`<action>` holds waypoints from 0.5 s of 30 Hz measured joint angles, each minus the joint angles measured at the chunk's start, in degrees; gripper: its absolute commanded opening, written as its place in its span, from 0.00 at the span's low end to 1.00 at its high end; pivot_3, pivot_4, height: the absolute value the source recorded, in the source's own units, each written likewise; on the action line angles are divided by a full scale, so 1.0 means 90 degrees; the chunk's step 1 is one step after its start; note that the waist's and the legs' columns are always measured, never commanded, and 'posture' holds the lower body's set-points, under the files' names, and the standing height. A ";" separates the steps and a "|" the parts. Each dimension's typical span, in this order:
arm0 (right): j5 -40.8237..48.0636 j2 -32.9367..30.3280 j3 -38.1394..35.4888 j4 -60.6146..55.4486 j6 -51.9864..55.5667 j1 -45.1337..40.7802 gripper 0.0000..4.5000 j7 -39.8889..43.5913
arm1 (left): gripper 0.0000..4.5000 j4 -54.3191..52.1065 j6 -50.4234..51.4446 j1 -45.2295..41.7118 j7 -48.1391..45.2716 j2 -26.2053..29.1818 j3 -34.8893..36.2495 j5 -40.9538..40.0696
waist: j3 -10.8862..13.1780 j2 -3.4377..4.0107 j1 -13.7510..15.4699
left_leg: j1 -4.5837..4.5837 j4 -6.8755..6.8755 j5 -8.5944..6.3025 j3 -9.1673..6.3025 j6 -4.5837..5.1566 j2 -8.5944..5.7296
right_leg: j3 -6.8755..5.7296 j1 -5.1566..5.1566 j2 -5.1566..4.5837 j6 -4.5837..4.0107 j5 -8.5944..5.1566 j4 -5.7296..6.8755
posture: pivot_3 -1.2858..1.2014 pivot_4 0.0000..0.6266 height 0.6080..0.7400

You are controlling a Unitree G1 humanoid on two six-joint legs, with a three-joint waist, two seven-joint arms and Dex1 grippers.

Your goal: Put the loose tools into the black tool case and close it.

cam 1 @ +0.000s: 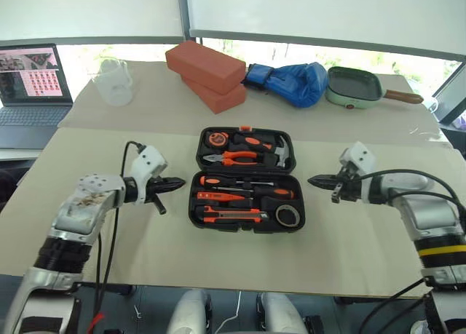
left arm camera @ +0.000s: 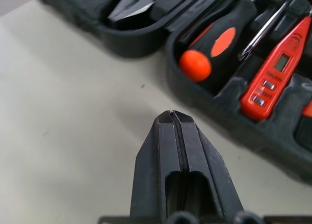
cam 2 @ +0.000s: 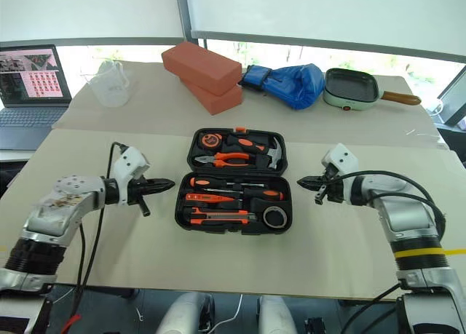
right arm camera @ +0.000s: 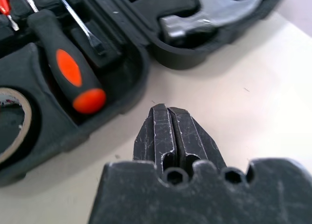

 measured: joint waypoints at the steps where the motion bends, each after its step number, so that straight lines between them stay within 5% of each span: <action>1: -0.0054 0.0031 0.0071 0.0005 -0.0004 -0.0019 0.00 0.0005 | 0.00 0.0016 0.0022 -0.0004 0.0015 -0.0017 -0.0011 0.0014 | 0.0000 0.0000 -0.0003 | -0.0008 0.0001 0.0000 0.0000 0.0000 0.0000 | 0.0000 -0.0009 0.0000 -0.0001 0.0000 0.0003 | 0.52 0.24 0.99; 15: -0.0150 -0.0194 0.0094 -0.1066 0.0260 0.0739 0.00 0.0222 | 0.00 -0.0826 0.0647 0.0704 -0.0131 0.0010 0.0196 -0.0175 | -0.0001 0.0001 -0.0020 | -0.0056 0.0002 0.0000 0.0000 -0.0001 0.0004 | 0.0002 -0.0069 -0.0001 -0.0002 0.0001 0.0021 | 0.52 0.24 0.99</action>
